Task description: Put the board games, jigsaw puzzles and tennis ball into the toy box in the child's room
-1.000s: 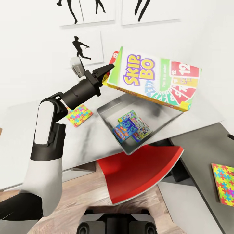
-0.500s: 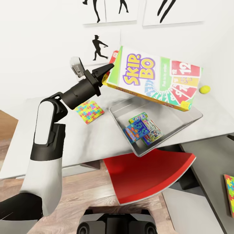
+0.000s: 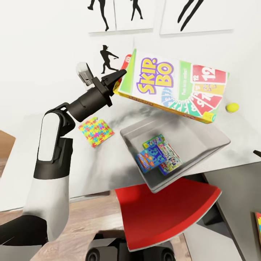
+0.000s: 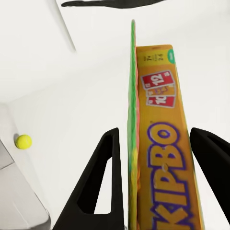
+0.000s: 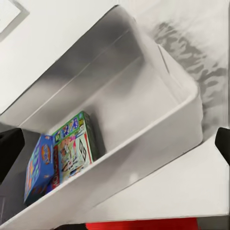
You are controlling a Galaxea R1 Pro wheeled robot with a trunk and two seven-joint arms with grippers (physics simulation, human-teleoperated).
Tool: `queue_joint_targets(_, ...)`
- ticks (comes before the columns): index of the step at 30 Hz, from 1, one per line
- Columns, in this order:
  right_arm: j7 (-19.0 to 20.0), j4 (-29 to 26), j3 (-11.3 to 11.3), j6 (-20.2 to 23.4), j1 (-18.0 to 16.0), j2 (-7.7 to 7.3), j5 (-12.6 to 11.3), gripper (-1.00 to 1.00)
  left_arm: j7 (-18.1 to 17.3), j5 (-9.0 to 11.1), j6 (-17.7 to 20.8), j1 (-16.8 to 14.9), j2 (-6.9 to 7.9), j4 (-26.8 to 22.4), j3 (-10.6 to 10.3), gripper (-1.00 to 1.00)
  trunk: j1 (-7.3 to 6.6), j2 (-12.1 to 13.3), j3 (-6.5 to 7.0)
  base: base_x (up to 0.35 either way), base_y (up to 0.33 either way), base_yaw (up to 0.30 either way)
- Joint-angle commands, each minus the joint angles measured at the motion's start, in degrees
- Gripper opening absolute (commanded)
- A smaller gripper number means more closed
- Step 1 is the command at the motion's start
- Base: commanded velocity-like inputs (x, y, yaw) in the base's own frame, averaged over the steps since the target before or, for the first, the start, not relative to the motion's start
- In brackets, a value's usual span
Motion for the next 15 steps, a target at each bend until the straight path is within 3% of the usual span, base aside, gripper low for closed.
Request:
queue_joint_targets(1, 0.2, 0.0, 0.0, 0.3, 0.0, -0.02, -0.1, 1.0, -0.1, 0.1, 0.2, 0.0, -0.03, 0.0, 0.0, -1.0, 0.05, -0.1, -0.07, 0.184, -0.092, 0.005)
queue_joint_targets(15, 0.2, 0.0, 0.0, 0.3, 0.0, -0.01, -0.1, 1.0, -0.2, 0.2, 0.2, 0.0, -0.02, 0.0, -0.1, -1.0, 0.05, -0.1, -0.07, 0.059, -0.029, 0.002)
